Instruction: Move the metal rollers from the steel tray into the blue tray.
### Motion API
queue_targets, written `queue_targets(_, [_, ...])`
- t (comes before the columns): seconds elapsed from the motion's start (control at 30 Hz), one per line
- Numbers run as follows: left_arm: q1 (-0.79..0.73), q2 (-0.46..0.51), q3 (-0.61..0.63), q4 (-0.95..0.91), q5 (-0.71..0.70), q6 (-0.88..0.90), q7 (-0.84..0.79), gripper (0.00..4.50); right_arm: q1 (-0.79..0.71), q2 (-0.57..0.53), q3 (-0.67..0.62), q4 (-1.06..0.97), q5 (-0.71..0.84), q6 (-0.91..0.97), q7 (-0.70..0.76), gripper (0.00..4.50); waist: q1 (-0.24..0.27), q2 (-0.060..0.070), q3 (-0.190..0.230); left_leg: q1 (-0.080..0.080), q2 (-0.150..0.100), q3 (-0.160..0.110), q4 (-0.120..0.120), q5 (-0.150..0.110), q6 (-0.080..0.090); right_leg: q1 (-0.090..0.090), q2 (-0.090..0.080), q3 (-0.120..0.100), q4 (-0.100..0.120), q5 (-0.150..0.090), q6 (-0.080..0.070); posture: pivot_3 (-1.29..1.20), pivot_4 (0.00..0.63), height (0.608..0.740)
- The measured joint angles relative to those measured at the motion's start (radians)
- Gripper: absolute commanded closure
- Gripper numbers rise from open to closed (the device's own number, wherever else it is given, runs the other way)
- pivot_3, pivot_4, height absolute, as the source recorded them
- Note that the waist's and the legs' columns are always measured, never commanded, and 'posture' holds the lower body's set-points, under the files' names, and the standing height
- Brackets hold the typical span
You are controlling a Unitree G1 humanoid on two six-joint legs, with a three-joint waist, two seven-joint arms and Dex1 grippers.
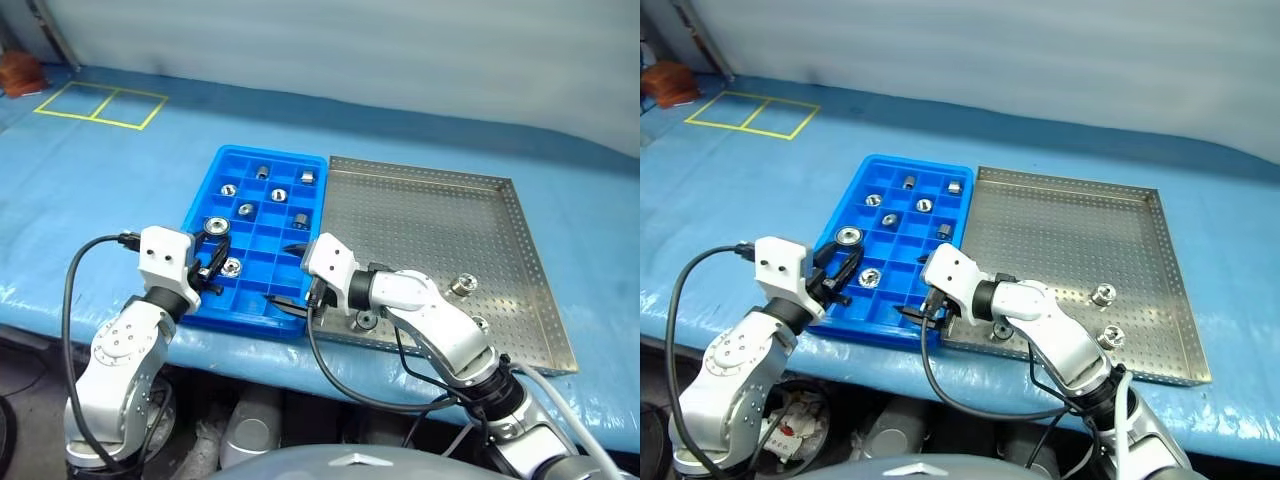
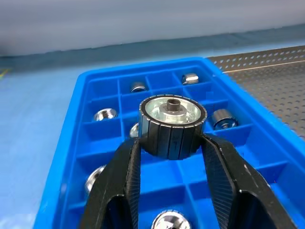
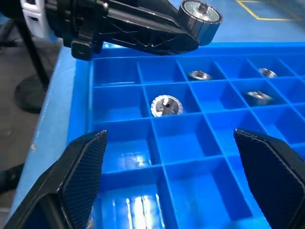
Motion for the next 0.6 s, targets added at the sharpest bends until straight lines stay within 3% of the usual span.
queue_targets(0.6, [0.119,-0.052,-0.022,-0.023,0.001,0.04,0.095,2.89,0.005,0.019,0.017,0.029,-0.021,-0.031,0.046,0.0,0.261,0.0,-0.001,-0.014,0.006,0.004,0.0,-0.003,-0.005,-0.017,0.002,-0.011,0.0,-0.002,-0.004,0.55,0.15,0.74])
